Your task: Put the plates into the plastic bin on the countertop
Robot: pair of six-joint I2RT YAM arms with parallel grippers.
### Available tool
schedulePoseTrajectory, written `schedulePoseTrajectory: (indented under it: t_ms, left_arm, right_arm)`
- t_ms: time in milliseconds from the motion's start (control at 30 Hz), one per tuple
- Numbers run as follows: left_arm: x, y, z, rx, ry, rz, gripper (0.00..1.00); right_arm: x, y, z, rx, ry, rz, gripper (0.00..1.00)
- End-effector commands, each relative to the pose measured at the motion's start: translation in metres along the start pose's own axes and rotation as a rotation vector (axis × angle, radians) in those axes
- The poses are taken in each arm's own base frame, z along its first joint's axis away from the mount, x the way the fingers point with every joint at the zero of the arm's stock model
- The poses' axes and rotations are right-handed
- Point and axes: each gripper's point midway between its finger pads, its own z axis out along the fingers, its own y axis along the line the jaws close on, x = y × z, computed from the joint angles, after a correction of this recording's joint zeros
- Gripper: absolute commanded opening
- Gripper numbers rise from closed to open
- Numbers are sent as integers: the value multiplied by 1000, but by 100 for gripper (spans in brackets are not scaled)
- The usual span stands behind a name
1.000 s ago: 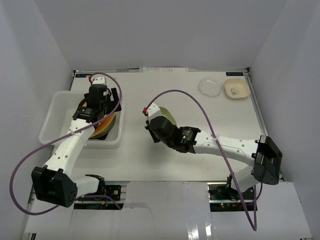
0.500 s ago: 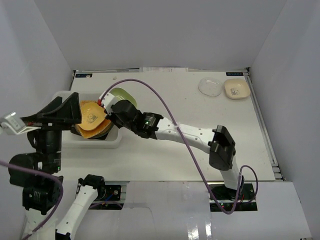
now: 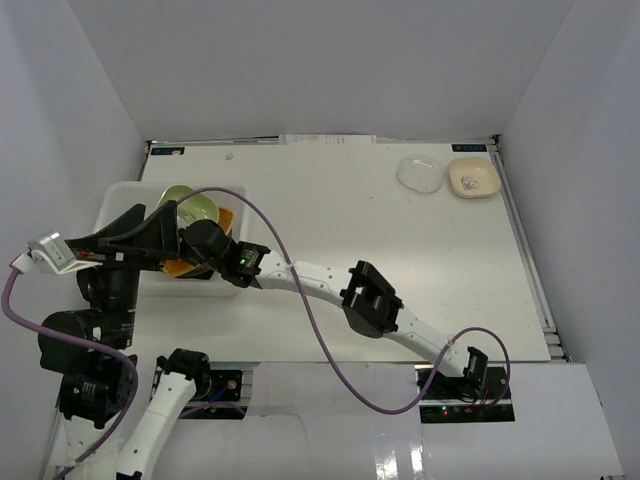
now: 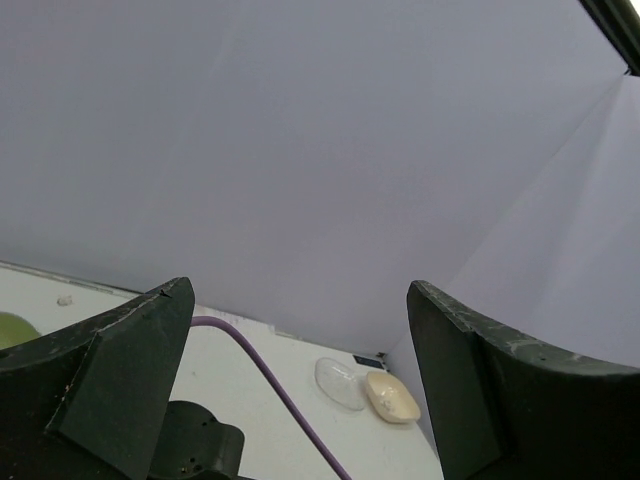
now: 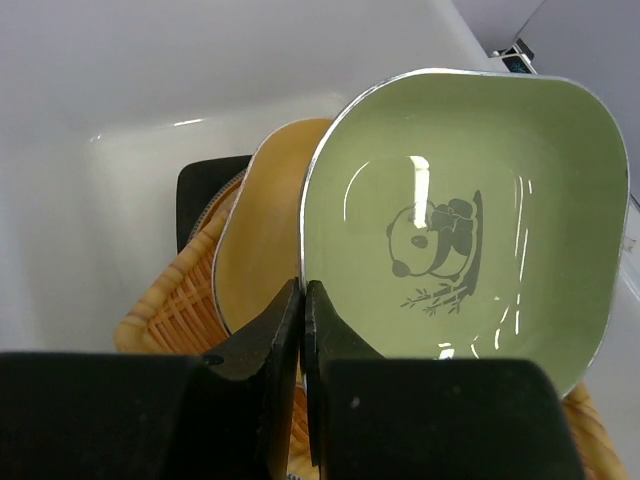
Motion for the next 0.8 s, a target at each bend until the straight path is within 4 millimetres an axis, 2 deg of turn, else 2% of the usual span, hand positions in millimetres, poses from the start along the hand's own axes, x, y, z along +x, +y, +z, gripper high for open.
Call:
schedulePoseTrajectory:
  t_ms: [0, 67, 100, 167, 200, 233, 267, 300, 333, 400, 433, 467, 500, 533, 567, 600, 633, 667, 700, 733, 767]
  left_arm:
    - [10, 5, -1, -5, 21, 18, 98]
    - [10, 7, 0, -11, 15, 18, 98]
    - [13, 8, 1, -14, 21, 19, 98]
    - [14, 8, 2, -10, 26, 19, 98]
    - [16, 9, 3, -13, 32, 20, 98]
    - [16, 9, 4, -13, 32, 21, 98]
    - [15, 9, 4, -15, 29, 21, 98]
    - [12, 7, 3, -14, 21, 20, 98]
    - [10, 7, 3, -14, 15, 20, 98]
    - [7, 8, 2, -22, 2, 19, 98]
    - [9, 10, 3, -27, 4, 21, 98]
    - [13, 10, 4, -23, 15, 24, 98]
    - [18, 11, 5, -21, 30, 29, 98]
    - [27, 15, 5, -27, 59, 35, 98]
    - [36, 17, 5, -20, 85, 43, 98]
    - [44, 20, 4, -21, 108, 47, 98]
    - [62, 29, 2, -36, 146, 53, 98]
    - [70, 33, 1, -37, 164, 60, 98]
    - [79, 38, -1, -40, 183, 63, 98]
    - [86, 41, -4, -41, 195, 65, 98]
    - [103, 51, -6, -56, 228, 78, 98]
  right_arm:
    - [-60, -4, -2, 17, -196, 48, 8]
    - [-79, 0, -6, 13, -256, 66, 11]
    - [-83, 0, -8, 13, -269, 73, 18]
    - [-103, -6, -14, 21, -308, 98, 37]
    - [-108, -11, -18, 38, -313, 107, 59]
    - [-97, -9, -18, 41, -287, 113, 68]
    - [-120, -19, -34, 53, -326, 126, 74]
    - [-121, -27, -40, 69, -326, 137, 77]
    - [-119, -32, -56, 68, -314, 163, 77]
    - [-126, -46, -74, 87, -352, 198, 74]
    - [-144, -70, -97, 122, -384, 216, 72]
    - [-116, -76, -100, 142, -326, 219, 67]
    - [-108, -92, -110, 192, -306, 223, 63]
    - [-114, -128, -133, 263, -317, 228, 58]
    - [-70, -146, -139, 340, -223, 218, 50]
    - [-63, -195, -166, 445, -211, 230, 46]
    - [-40, -219, -179, 502, -163, 245, 43]
    - [0, -240, -193, 550, -78, 265, 41]
    - [33, -296, -220, 669, -33, 347, 40]
    - [51, -318, -245, 726, 14, 386, 40]
    - [86, -336, -264, 780, 76, 412, 40]
